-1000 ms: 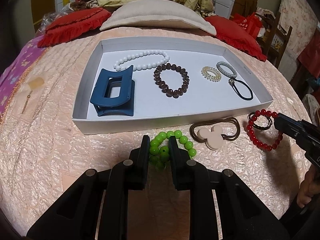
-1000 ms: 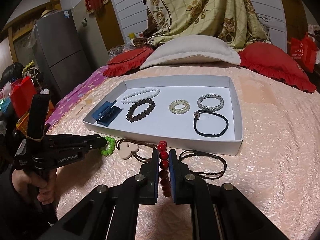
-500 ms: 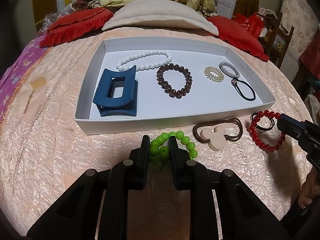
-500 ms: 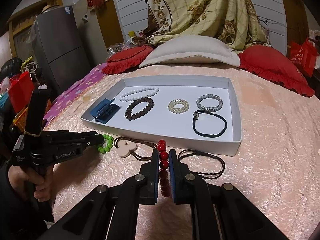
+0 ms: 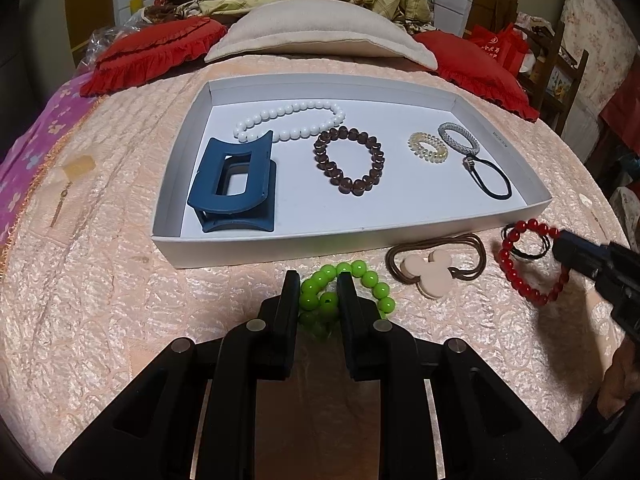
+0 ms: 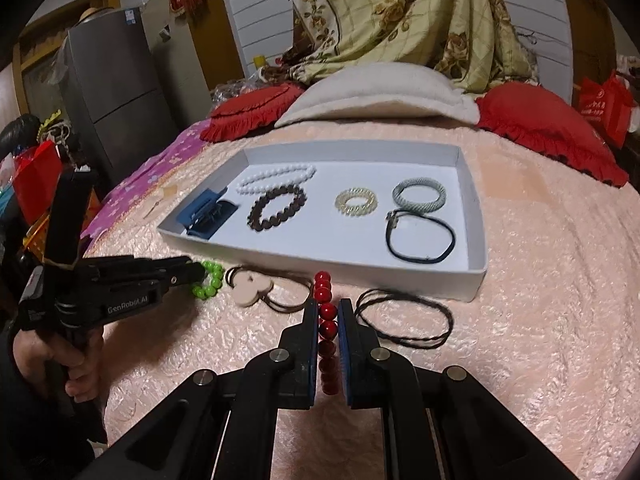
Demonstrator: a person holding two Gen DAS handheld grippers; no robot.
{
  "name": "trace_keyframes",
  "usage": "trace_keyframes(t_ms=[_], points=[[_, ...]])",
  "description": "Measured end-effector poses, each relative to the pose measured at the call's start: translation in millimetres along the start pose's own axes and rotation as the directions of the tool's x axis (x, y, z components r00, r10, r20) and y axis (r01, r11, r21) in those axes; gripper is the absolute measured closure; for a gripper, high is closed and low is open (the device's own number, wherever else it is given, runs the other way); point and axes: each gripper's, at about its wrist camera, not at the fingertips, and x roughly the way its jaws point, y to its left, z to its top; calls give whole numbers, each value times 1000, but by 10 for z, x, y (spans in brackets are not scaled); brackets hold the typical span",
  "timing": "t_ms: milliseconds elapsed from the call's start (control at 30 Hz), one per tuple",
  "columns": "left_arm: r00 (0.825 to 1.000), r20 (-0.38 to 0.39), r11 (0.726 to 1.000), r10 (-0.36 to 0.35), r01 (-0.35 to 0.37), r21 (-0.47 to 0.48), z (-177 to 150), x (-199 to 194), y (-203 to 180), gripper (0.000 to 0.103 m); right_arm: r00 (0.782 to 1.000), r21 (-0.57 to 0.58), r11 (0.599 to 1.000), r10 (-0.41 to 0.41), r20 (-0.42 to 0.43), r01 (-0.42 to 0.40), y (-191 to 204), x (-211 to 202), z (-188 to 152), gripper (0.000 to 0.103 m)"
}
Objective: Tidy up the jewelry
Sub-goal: 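Carry the green and red bracelets over the tray with both grippers, then lower the green and red bracelets into the tray and open both grippers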
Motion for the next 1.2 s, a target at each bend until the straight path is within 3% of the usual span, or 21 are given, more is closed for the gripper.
trace_keyframes(t_ms=[300, 500, 700, 867, 1000, 1067, 1200], points=[[995, 56, 996, -84, 85, -26, 120, -407, -1, 86, 989, 76, 994, 74, 131, -84, -90, -368, 264, 94], [989, 115, 996, -94, 94, 3, 467, -498, -122, 86, 979, 141, 983, 94, 182, -120, -249, -463, 639, 95], [987, 67, 989, -145, 147, -23, 845, -128, -140, 86, 991, 149, 987, 36, 129, -55, -342, -152, 929, 94], [965, 30, 963, -260, 262, -60, 900, 206, -264, 86, 996, 196, 979, 49, 75, -62, -414, 206, 931, 94], [978, -50, 978, -202, 199, -69, 857, 498, -255, 86, 990, 244, 960, 124, 65, -136, -431, 362, 923, 94], [984, -49, 984, -172, 170, -45, 840, 523, -267, 86, 987, 272, 949, 149, 53, -158, -463, 448, 907, 94], [988, -51, 989, -146, 146, -10, 798, 485, -316, 86, 997, 322, 945, 71, -34, -56, -633, 643, 790, 94]])
